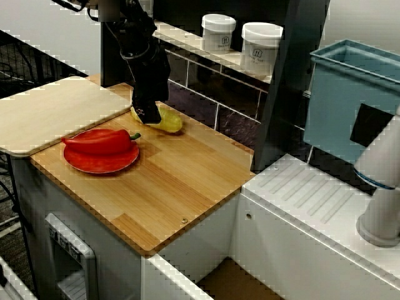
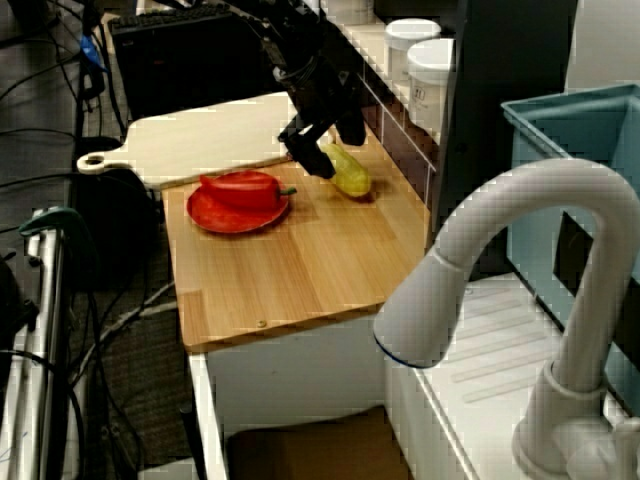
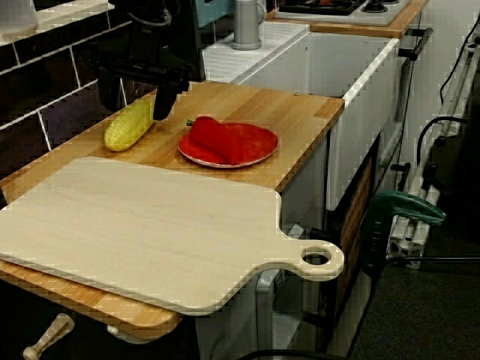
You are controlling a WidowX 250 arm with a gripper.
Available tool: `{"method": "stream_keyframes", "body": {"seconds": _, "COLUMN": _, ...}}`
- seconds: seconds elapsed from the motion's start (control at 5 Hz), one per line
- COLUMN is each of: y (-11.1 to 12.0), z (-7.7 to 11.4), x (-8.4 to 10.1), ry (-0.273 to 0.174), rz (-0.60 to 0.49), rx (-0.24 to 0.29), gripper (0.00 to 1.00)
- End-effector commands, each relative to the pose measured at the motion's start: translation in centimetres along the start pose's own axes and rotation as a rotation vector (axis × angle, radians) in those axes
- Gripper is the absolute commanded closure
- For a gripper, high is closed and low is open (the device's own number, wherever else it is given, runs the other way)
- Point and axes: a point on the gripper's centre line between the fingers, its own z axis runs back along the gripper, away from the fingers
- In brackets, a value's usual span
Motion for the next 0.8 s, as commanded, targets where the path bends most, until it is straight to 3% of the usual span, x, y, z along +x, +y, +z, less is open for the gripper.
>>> {"method": "stream_keyframes", "body": {"seconds": 0.0, "y": -0.73, "z": 0.70, "x": -0.42, "ry": 0.001, "rz": -0.009, "rx": 0.030, "gripper": 0.00}}
{"method": "stream_keyframes", "body": {"seconds": 0.6, "y": -1.51, "z": 0.08, "x": -0.48, "ry": 0.018, "rz": -0.003, "rx": 0.033, "gripper": 0.00}}
